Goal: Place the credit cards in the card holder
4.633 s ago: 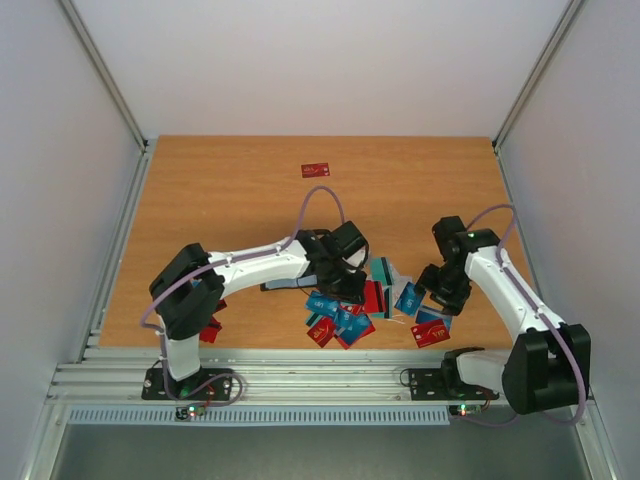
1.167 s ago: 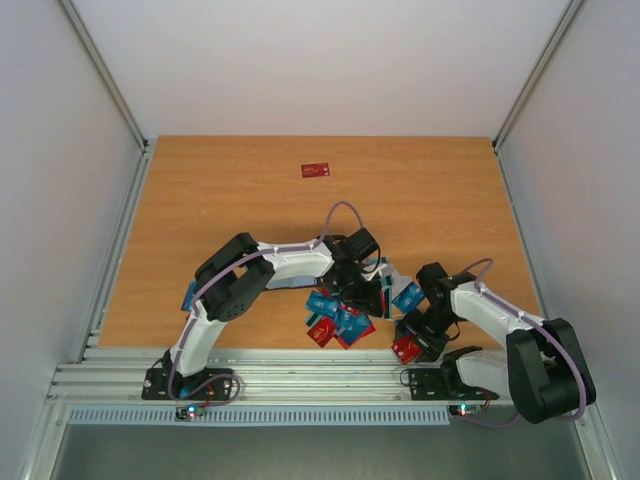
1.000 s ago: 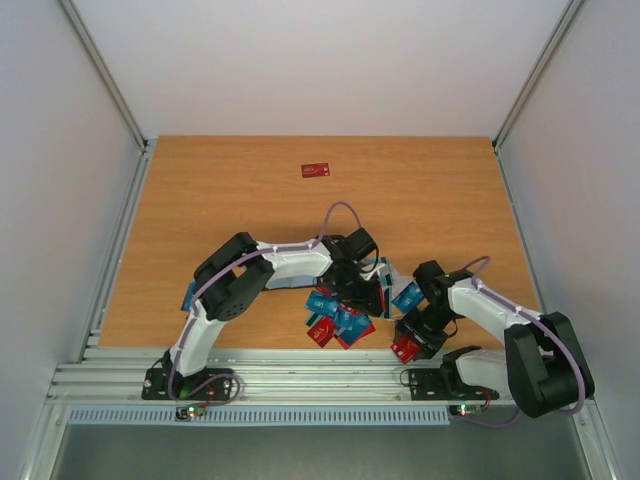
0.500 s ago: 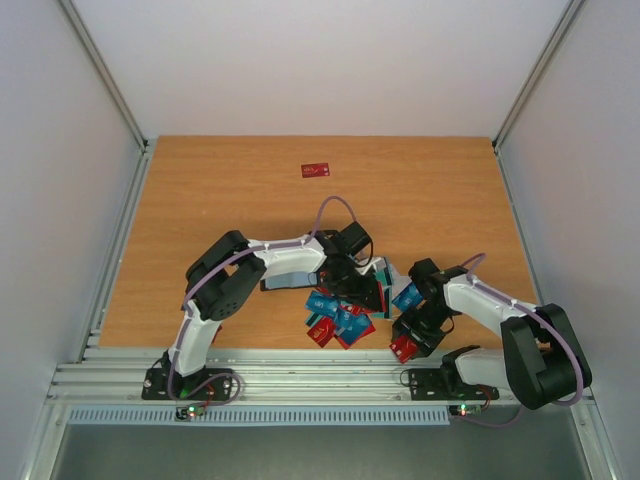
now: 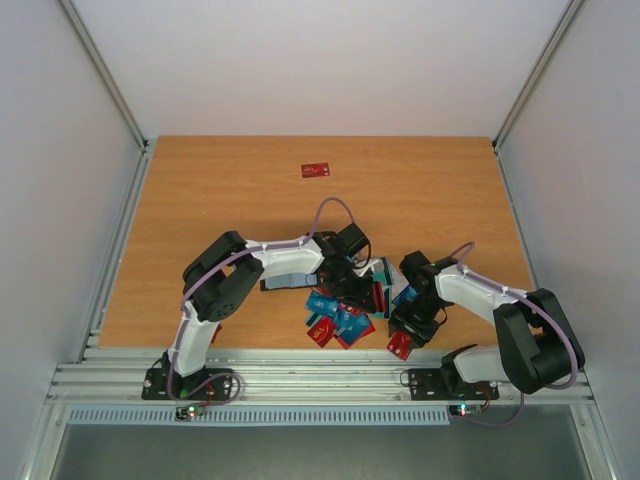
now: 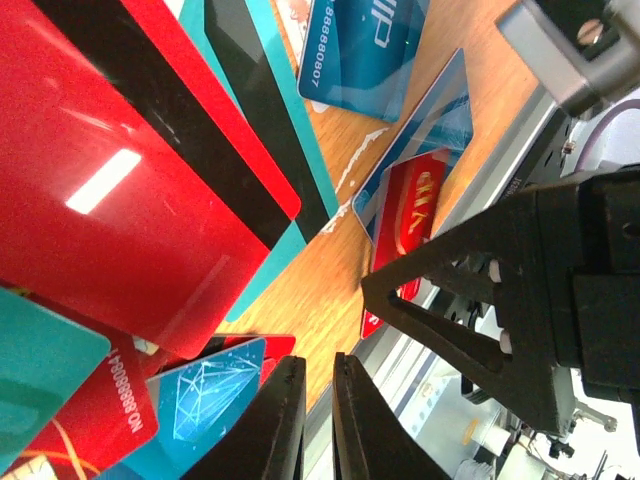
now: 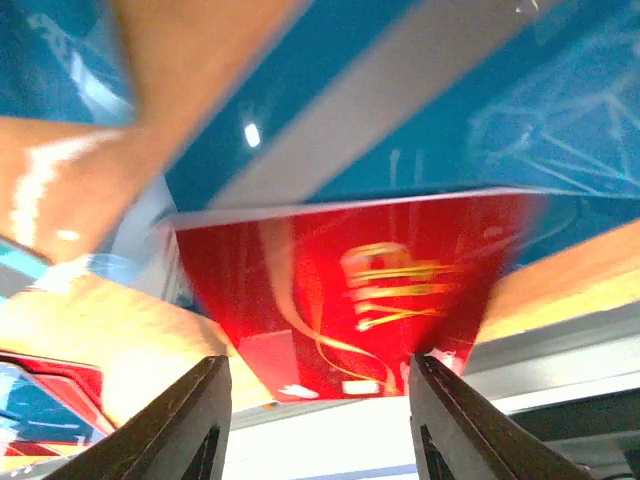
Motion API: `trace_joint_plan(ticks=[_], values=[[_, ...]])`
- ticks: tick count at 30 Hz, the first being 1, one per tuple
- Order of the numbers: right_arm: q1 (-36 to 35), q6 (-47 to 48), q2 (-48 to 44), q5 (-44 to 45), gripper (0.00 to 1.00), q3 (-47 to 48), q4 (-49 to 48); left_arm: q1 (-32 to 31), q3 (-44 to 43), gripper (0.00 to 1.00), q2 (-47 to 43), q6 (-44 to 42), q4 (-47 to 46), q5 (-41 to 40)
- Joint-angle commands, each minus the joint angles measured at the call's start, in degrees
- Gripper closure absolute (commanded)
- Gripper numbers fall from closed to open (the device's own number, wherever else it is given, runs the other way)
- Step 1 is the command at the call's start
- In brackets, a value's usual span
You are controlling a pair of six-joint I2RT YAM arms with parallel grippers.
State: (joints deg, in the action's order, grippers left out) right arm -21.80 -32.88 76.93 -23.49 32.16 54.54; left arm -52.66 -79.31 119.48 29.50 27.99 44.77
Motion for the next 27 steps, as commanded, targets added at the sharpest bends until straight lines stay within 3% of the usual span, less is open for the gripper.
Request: trace_joint_plan(ticks=[1,4,16,27], values=[[-1.3,1.4,1.1,2.5,0.48,2.8,-2.1,0.7,1.1,0.89,-3.2,-1.2,-1.5,0.6],[-1.4,2.1,0.5,3.8,0.43,2.7,-0.2,0.9,1.5,0.89,-3.5,-1.3,-1.5,0.6],[-1.6,2.8,2.5,5.6,0.41,1.2,-0.1,1.2,2.0,0.89,-3.4,-1.2,-2.6,1.0],[-6.0,0.8,4.6,5.1,0.27,-1.4,-4.9,1.2,3.0,0.89,-3.2,-0.5,-3.9,1.3]])
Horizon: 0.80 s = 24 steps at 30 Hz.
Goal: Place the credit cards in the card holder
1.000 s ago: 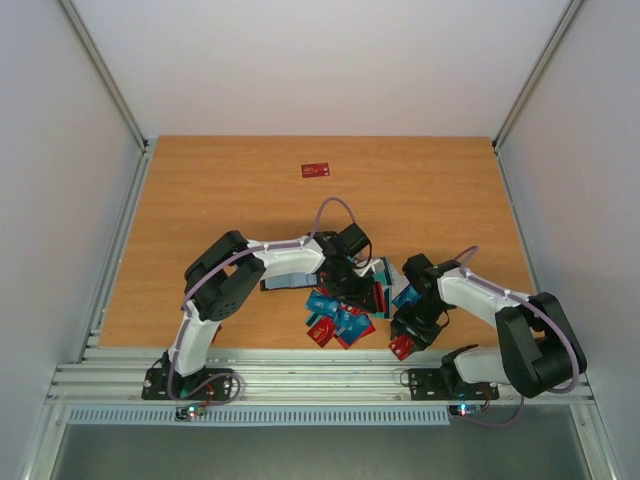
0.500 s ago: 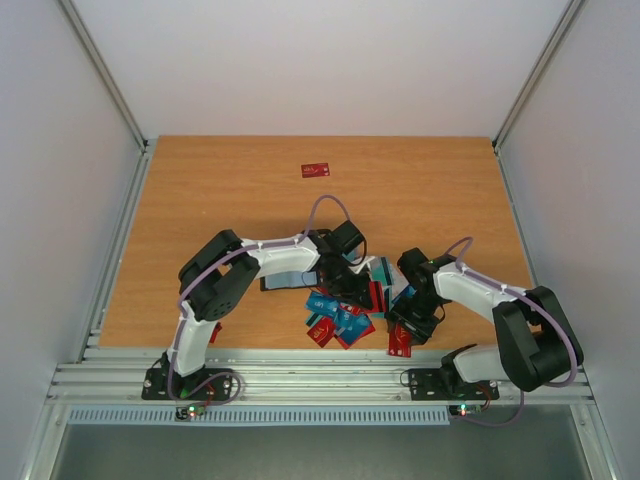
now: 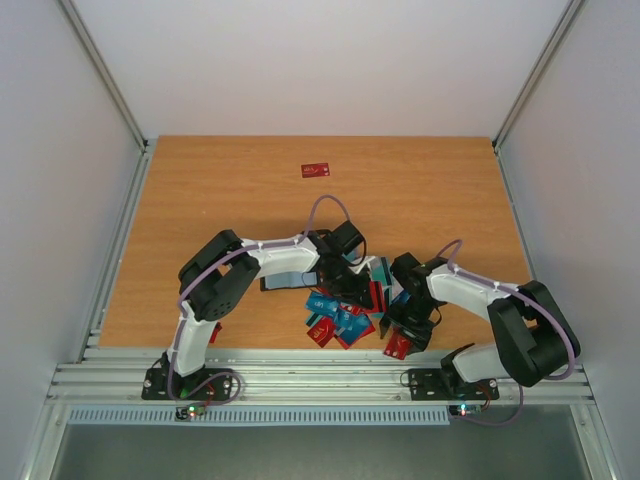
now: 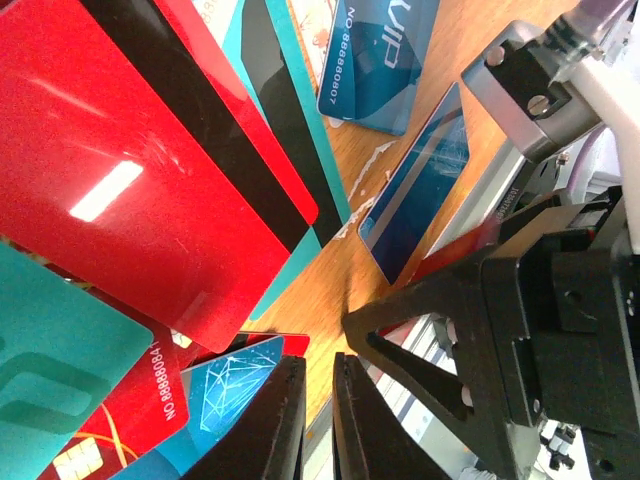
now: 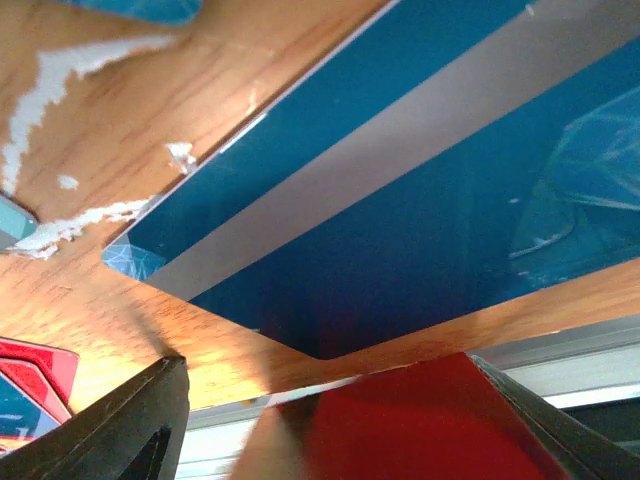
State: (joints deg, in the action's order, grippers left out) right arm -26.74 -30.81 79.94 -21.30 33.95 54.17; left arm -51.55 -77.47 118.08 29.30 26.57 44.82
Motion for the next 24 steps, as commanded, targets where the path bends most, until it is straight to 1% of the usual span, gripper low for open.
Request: trace_joint_plan(ticks=[1,5,8,14,21,23,24], values=[[-1.0,-1.3,1.7,3.0,0.26,-3.4,-4.9,0.1,1.3,0.89,-1.8,-0.1,-2.7,1.2],[-1.4,-1.1,2.1,3.7,0.26,-3.6,-6.0,0.1,2.1,0.89,-2.0,0.6,-3.4,1.4],[-1.4,-1.0,2.2,4.0,0.29,-3.6,-6.3,0.1,2.4,0.89,-2.2,0.8,-3.3,1.5],[-1.5,-0.6,2.2,4.9,0.46,-2.9,-5.2,0.1,1.9,0.89,-2.1,0.7,-3.2,1.3],[-1.5,0.3,1.0,4.9,0.60,-1.4,-2.2,0.1,1.6,0.89,-1.9,0.7,-3.2,1.1],[-1.5,0.7,0.5,5.2,0.65,-0.4,-0.8,0.1,1.4,0.90,-1.9,0.7,-3.1,1.1],[-1.5,1.0,0.1,5.4,0.70,0.2,-0.1,0.1,1.4,0.89,-1.9,0.7,-3.0,1.1]])
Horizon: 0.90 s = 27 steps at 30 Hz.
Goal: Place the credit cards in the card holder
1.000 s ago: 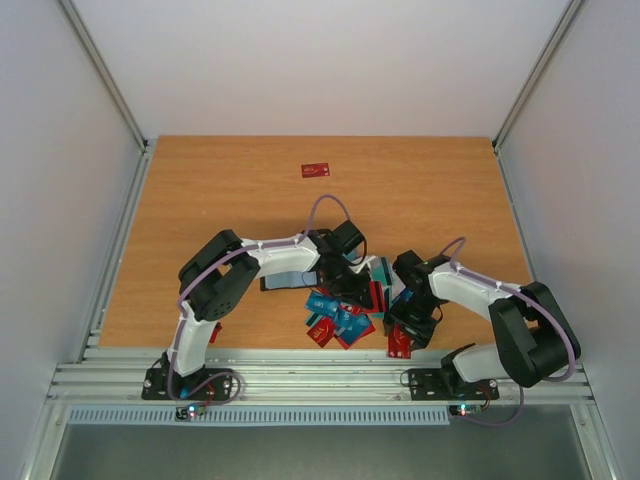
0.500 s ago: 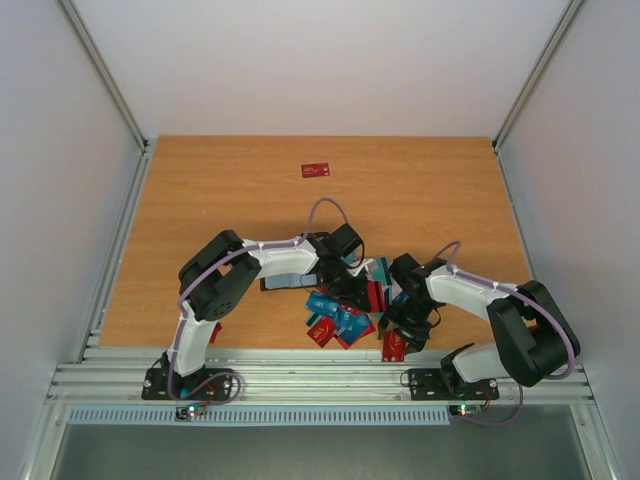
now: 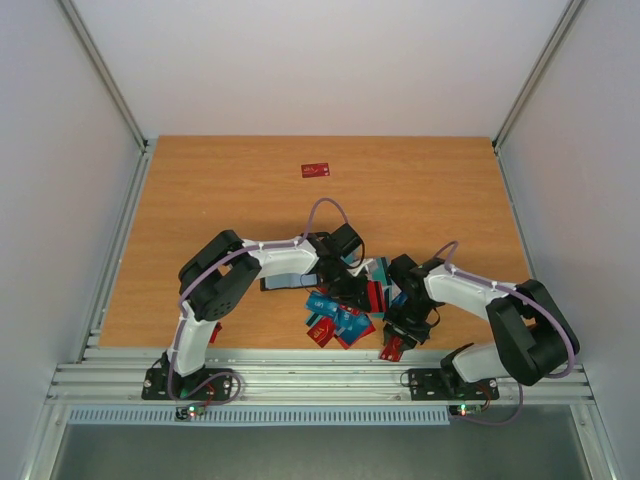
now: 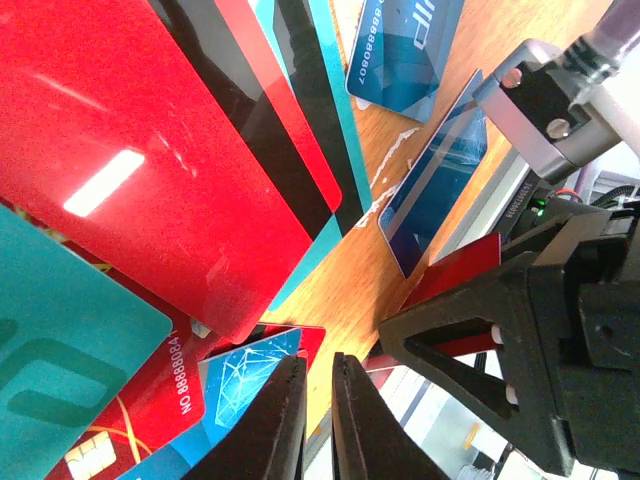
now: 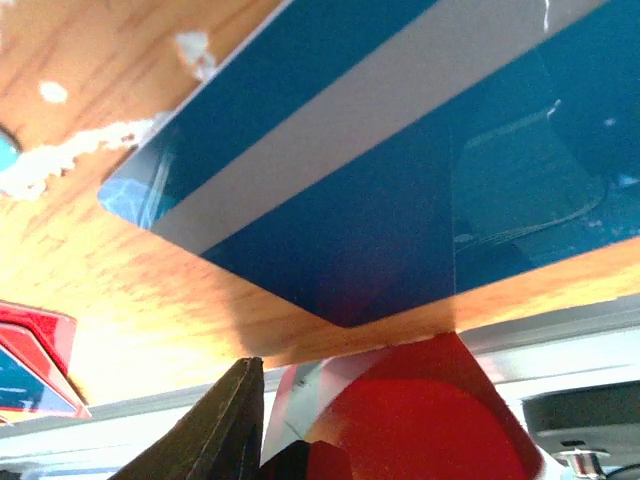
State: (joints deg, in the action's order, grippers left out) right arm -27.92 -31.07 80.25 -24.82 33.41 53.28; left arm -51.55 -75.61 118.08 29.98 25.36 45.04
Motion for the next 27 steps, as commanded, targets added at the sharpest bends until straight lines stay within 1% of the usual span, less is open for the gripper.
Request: trace_joint_plan(ticks=[1,11,19,23,27], values=[[-0.3,1.4,-0.6,9.1,0.72,1.3,1.6,0.1,-0.7,0.89,-1.9,0.1,-1.7,0.8],[-0.3,3.8,-2.2,8.6,0.98,6.6,7.5,0.1,-2.0,0.89,-2.0,0.0,-0.7,0.7],[-0.3,6.3,-4.6,7.5,0.99,10.3,11.3,0.3,-2.2,0.89,-4.5,-0.1,0.3,0.5],[-0.3,10.4,-7.4,6.8,0.99,15.2,13.4,2.0,-0.8,0.89,-10.0,-0.4,2.0,-1.9],[-0.3,16.7,-9.0,2.0,0.99,21.3,10.6,5.9,2.1,0.89,-18.2,-1.4,4.8,-4.5]])
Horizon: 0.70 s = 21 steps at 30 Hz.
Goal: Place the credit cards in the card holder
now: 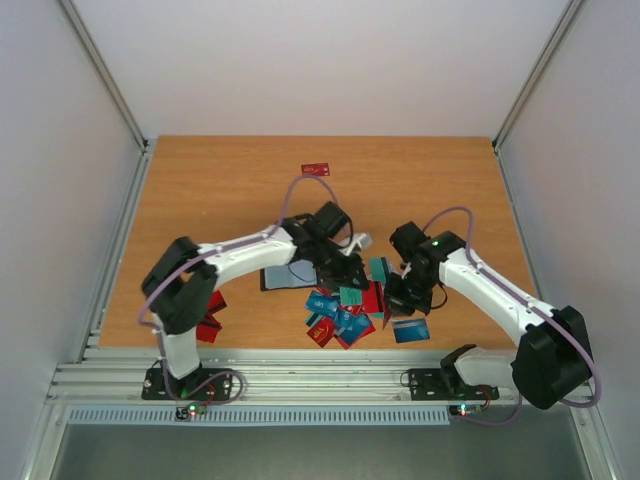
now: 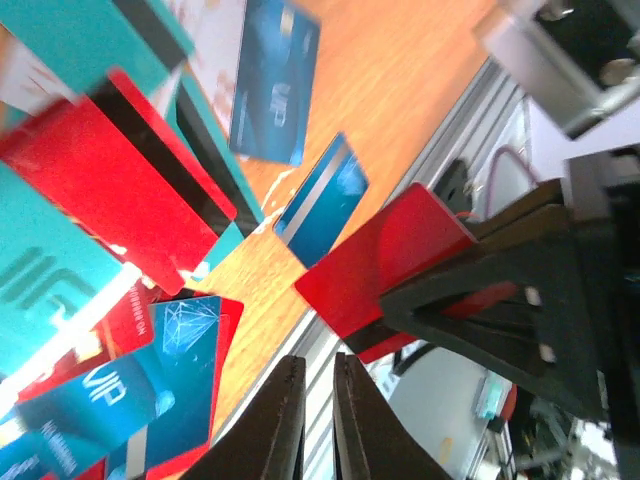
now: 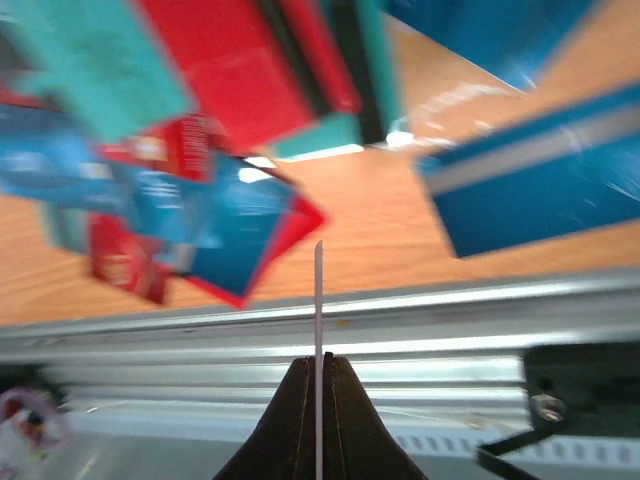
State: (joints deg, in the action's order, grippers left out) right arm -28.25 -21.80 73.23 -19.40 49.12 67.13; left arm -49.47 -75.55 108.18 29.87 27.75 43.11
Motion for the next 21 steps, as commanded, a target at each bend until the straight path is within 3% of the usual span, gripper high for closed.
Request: trace_joint_plan(ticks=[1,5,14,21], values=[[0.0,9.1,-1.6,-5.1,0.99,7.1,-4.1,5.1,2.8,0.88,-10.1,-1.7,3.2,-2.9],[0.0,15.4,-0.1,-11.7,0.99,13.6,-9.1,10.7,6.3,0.82,-17.8,-3.0,6.2,-3.2],[0.0,19.5,4.0,-35.4,0.99,22.6,-24.9,23.8,8.5,0.48,-31.7,-5.3,8.3,8.3],[0.0,19.4,5.1,-50.1,0.99,27.8,-33.5,28.1,8.8,0.45,-36.2,1.5,-3.5,22.8]])
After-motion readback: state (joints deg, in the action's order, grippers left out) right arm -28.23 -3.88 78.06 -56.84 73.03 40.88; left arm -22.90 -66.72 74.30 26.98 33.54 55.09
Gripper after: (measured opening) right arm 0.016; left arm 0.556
